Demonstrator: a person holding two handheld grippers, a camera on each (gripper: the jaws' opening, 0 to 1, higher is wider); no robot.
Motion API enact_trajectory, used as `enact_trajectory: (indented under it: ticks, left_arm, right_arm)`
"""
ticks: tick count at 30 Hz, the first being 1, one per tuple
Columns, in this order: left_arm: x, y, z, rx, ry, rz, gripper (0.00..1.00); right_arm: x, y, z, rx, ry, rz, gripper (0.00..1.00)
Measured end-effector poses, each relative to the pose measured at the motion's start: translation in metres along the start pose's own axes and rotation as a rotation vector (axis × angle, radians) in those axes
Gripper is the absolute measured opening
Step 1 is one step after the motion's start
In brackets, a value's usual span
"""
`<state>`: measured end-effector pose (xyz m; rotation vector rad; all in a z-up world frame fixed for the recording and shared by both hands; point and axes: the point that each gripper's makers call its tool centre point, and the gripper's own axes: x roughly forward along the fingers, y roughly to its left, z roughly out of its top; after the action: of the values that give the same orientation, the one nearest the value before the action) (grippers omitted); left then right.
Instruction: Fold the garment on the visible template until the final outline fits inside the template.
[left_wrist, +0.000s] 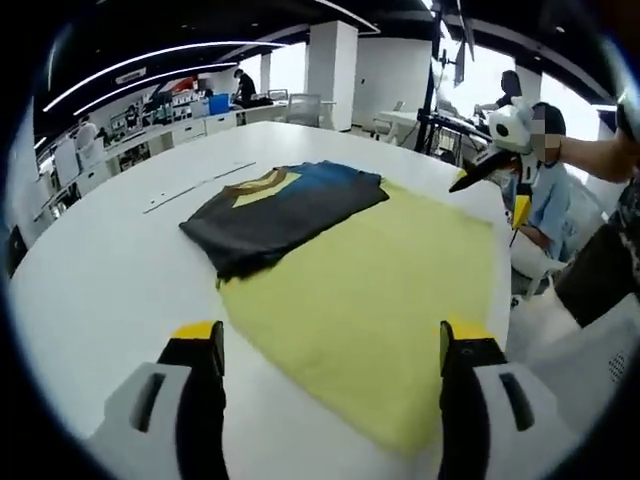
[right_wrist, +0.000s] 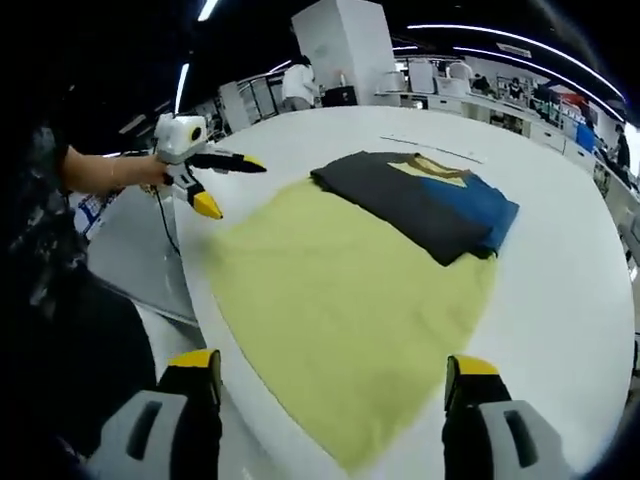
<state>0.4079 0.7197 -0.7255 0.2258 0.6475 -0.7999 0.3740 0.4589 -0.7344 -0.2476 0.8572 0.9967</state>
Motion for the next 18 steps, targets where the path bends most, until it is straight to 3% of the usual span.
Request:
enact_trajectory:
  ticks: [2, 8, 14, 18]
  left_arm:
    - [-0.001, -0.006, -0.008, 0.033, 0.032, -0.009, 0.84]
    - [-0.002, -0.021, -0.021, 0.032, 0.060, -0.047, 0.78]
    - [-0.005, -0.046, -0.039, 0.032, 0.117, -0.139, 0.68]
    - [-0.007, -0.052, -0.044, 0.049, 0.123, -0.144, 0.62]
  right_arm:
    - [0.001, -0.001, -0.004, -0.012, 0.010, -0.001, 0.90]
    - [0.002, -0.002, -0.012, -0.046, 0.024, -0.004, 0.82]
    - [0.003, -0.003, -0.020, -0.122, 0.043, -0.026, 0.74]
    - [0.004, -0.002, -0.028, -0.172, 0.072, -0.034, 0.68]
